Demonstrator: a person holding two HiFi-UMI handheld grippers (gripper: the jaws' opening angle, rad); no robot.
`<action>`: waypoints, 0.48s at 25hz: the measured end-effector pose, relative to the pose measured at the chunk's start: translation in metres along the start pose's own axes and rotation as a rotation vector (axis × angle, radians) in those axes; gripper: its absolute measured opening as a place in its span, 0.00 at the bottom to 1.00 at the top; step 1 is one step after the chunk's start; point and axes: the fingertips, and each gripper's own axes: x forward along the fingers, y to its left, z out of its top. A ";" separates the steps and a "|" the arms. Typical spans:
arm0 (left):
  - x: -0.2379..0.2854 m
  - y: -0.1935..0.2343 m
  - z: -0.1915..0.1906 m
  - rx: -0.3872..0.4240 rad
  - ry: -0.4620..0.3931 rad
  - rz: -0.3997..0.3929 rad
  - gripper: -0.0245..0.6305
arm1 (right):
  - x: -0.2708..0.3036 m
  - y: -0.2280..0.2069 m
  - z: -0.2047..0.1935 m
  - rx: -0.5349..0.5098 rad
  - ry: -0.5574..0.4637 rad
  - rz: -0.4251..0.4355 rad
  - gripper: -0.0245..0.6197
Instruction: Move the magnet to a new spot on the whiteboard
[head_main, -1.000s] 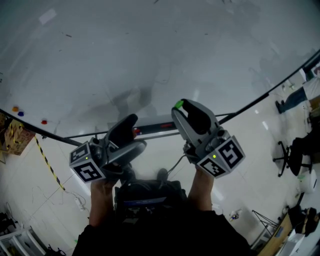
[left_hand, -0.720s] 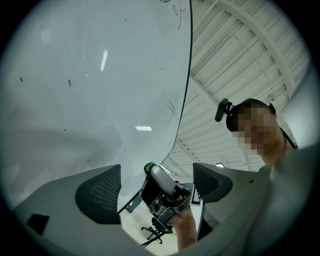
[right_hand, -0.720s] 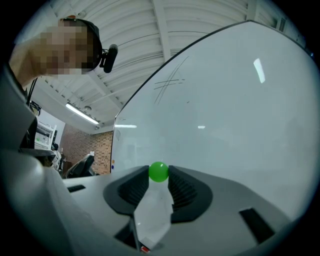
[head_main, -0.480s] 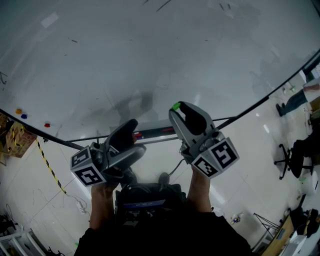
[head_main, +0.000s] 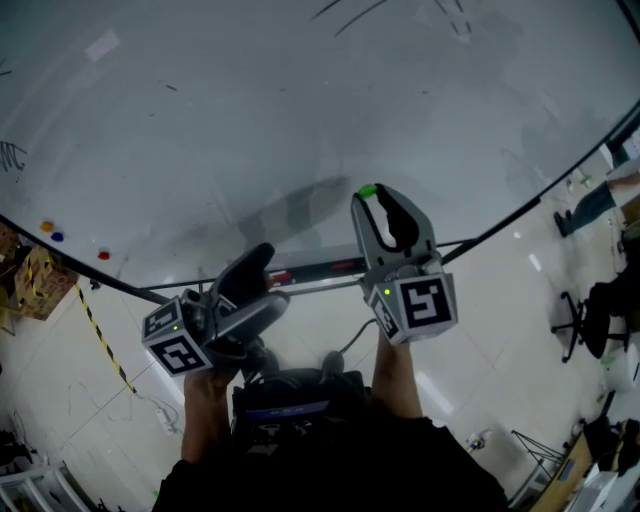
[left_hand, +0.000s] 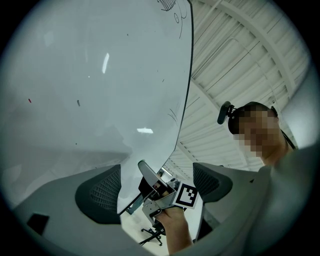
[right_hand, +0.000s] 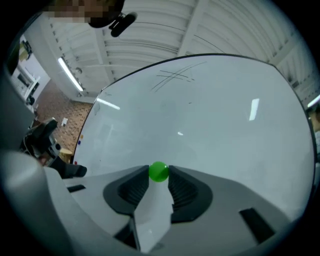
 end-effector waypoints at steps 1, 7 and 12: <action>0.000 0.000 0.001 -0.001 -0.001 0.001 0.71 | 0.003 0.001 0.002 -0.028 0.000 -0.012 0.27; -0.004 0.000 0.007 0.006 -0.010 0.007 0.71 | 0.017 0.008 -0.010 -0.124 0.056 -0.077 0.27; -0.007 0.002 0.010 0.007 -0.011 0.012 0.71 | 0.023 0.003 -0.021 -0.128 0.081 -0.114 0.27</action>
